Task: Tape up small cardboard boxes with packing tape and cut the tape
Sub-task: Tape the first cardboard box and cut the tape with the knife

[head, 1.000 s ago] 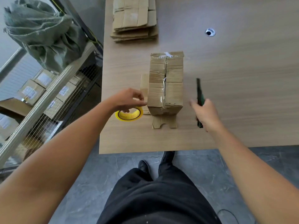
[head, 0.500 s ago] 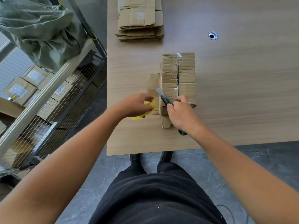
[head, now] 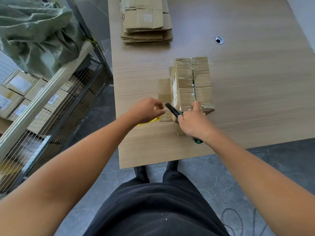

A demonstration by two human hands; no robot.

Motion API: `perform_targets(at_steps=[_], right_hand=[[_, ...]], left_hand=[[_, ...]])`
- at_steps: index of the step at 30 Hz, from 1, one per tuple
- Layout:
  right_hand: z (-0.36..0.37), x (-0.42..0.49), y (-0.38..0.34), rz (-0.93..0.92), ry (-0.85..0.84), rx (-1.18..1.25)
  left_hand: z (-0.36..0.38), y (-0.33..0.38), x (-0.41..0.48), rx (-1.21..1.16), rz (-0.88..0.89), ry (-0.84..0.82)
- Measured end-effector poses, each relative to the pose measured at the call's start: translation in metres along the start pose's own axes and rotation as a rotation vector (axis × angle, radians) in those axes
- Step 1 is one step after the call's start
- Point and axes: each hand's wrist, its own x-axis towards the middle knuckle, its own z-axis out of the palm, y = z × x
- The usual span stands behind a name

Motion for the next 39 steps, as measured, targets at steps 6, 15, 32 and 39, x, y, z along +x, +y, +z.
perform_targets(at_steps=[6, 15, 32, 39], right_hand=[[0.006, 0.004, -0.013, -0.019, -0.031, -0.149], [0.000, 0.020, -0.021, 0.013, -0.013, -0.175], [0.009, -0.001, -0.001, -0.094, 0.109, -0.104], [0.055, -0.025, 0.030, -0.384, 0.506, -0.211]], left_hand=[[0.009, -0.002, 0.000, 0.165, 0.008, 0.106], [0.020, -0.002, -0.002, 0.189, -0.002, 0.212], [0.042, -0.072, -0.047, 0.415, 0.011, 0.131], [0.102, -0.080, -0.071, 0.477, 0.037, 0.112]])
